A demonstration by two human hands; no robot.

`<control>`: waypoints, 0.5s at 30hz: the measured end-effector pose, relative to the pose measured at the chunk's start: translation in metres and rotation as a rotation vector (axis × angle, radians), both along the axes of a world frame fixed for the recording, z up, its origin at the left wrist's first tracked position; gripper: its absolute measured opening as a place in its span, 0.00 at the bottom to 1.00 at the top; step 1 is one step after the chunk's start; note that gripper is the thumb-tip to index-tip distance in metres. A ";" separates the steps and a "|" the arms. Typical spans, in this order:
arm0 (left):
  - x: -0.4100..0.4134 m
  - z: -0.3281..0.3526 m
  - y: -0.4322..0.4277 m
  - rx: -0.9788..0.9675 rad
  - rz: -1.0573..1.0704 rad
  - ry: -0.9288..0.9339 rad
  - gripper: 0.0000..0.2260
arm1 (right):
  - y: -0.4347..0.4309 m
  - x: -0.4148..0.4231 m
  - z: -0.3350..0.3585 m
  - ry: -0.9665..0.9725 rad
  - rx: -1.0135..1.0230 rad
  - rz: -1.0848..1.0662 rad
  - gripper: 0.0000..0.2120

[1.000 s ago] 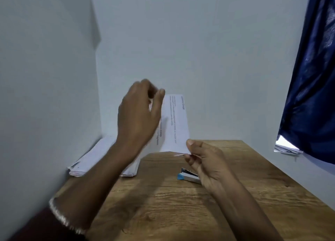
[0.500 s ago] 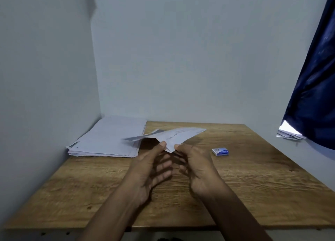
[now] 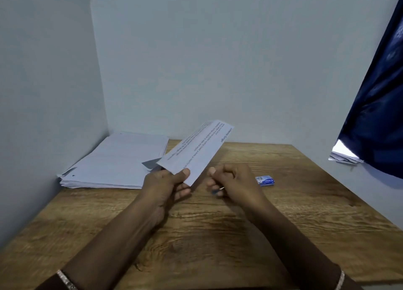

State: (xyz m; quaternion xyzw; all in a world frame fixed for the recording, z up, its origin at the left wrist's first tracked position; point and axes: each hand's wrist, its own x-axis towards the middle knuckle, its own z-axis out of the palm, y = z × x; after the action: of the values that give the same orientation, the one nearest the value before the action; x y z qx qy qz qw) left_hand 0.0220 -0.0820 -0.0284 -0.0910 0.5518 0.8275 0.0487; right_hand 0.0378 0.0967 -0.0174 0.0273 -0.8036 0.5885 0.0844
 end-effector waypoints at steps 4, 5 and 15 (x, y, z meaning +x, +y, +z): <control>-0.013 -0.009 -0.006 0.018 0.058 0.007 0.07 | 0.023 -0.004 -0.006 0.185 0.812 -0.143 0.11; -0.015 -0.011 -0.007 0.009 0.065 0.007 0.08 | 0.026 -0.004 -0.009 0.134 0.838 -0.103 0.15; -0.011 -0.018 -0.002 -0.042 0.060 0.020 0.16 | 0.019 -0.007 -0.018 0.093 0.915 -0.058 0.18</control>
State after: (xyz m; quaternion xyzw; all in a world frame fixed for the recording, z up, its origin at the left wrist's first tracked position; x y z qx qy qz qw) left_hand 0.0106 -0.0842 -0.0464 -0.1000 0.5667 0.8176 0.0165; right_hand 0.0312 0.1160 -0.0351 0.0656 -0.9766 0.1688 0.1159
